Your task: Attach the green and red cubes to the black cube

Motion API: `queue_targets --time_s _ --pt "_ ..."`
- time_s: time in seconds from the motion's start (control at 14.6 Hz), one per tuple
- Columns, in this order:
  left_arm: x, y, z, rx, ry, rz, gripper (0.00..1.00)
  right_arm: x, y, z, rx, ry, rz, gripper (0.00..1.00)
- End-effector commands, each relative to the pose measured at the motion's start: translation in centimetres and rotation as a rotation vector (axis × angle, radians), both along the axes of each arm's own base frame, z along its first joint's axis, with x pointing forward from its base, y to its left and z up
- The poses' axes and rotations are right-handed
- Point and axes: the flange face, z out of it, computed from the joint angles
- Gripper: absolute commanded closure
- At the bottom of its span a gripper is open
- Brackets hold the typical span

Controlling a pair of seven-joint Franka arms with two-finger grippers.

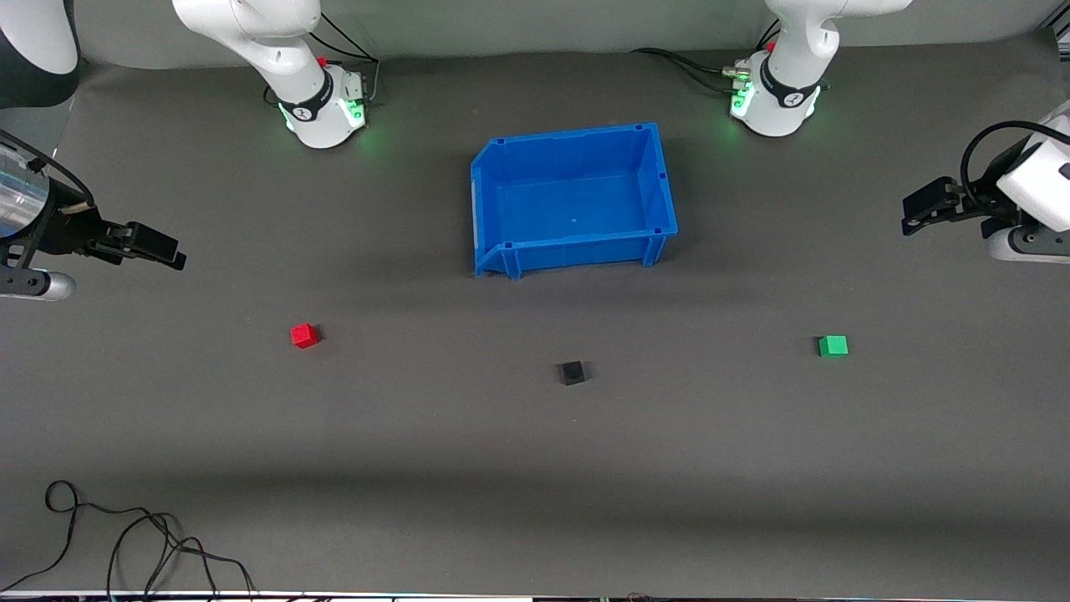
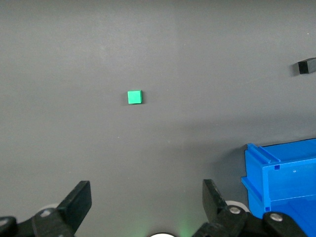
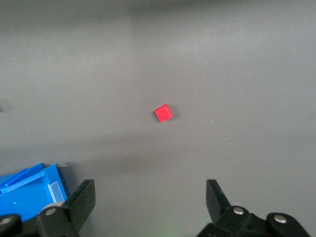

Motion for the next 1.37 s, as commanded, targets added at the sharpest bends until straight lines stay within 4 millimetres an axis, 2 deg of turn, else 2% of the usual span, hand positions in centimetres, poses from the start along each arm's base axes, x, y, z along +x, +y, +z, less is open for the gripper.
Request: queue_targets --time_s 0.0,0.68,0.89,1.03,1.16,1.3 --pt "-0.1 -0.1 0.8 0.016 -0.002 -0.013 0.0 0.1 0.0 0.3 0.008 -0.008 0.017 0.01" --pt "-0.2 -0.3 0.7 0.017 -0.001 -0.004 0.0 0.1 -0.2 0.3 0.009 -0.012 0.018 0.01" --pt "-0.2 -0.2 0.8 0.017 -0.002 -0.001 0.0 0.2 0.0 -0.3 0.009 -0.004 0.016 0.01" --pt "-0.2 -0.2 0.7 0.015 0.001 0.033 0.0 0.7 0.2 -1.2 0.01 0.007 0.022 0.01" --pt "-0.1 0.0 0.7 0.015 -0.001 0.194 0.0 1.5 0.4 -3.2 0.011 0.041 0.026 0.01" --pt "0.4 0.0 -0.3 0.015 0.021 0.388 0.0 2.3 1.2 -5.4 0.013 0.076 0.04 0.01"
